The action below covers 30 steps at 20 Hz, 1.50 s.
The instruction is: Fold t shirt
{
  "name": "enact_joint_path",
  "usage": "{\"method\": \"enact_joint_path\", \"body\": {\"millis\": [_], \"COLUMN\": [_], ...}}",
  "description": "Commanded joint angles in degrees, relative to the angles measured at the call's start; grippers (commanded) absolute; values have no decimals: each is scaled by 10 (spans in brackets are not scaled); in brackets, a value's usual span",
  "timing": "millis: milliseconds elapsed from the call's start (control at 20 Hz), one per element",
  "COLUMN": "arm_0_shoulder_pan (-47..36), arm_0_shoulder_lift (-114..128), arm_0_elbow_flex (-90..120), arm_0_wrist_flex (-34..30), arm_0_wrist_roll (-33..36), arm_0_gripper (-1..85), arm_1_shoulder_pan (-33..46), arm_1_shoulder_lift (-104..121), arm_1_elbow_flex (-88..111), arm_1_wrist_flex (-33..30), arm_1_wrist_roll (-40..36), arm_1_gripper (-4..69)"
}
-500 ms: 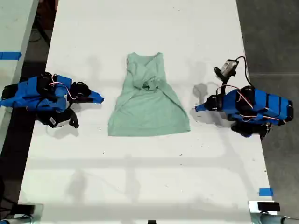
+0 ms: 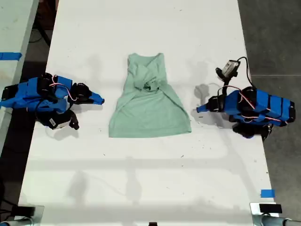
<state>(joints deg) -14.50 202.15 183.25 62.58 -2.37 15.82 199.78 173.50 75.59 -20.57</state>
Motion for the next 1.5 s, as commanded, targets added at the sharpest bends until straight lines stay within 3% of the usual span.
{"method": "enact_joint_path", "body": {"millis": [0,450,600,750,900,1000,1100,1200,1300,1450], "arm_0_shoulder_pan": [5,7,7,9,12,16,18,18,21,21], "arm_0_shoulder_lift": [3,3,3,3,3,3,3,3,3,3], "arm_0_elbow_flex": [10,10,10,10,10,10,9,8,8,8], "arm_0_wrist_flex": [-14,-14,-14,-15,-15,-15,-15,-16,-16,-16], "arm_0_wrist_roll": [-4,-4,-2,4,4,4,8,13,14,15], "arm_0_gripper": [-1,-1,3,9,9,9,13,17,17,18], "arm_1_shoulder_pan": [-5,0,-42,-96,-144,-154,-170,-178,-181,-177], "arm_1_shoulder_lift": [9,9,-13,-321,-664,-708,-689,-692,-701,-724], "arm_1_elbow_flex": [48,44,-54,-264,-504,-528,-452,-375,-322,-291], "arm_1_wrist_flex": [1,-11,40,80,120,67,-64,-189,-268,-317], "arm_1_wrist_roll": [9,-2,40,106,146,142,113,114,137,160], "arm_1_gripper": [19,16,15,20,85,141,302,327,325,323]}}
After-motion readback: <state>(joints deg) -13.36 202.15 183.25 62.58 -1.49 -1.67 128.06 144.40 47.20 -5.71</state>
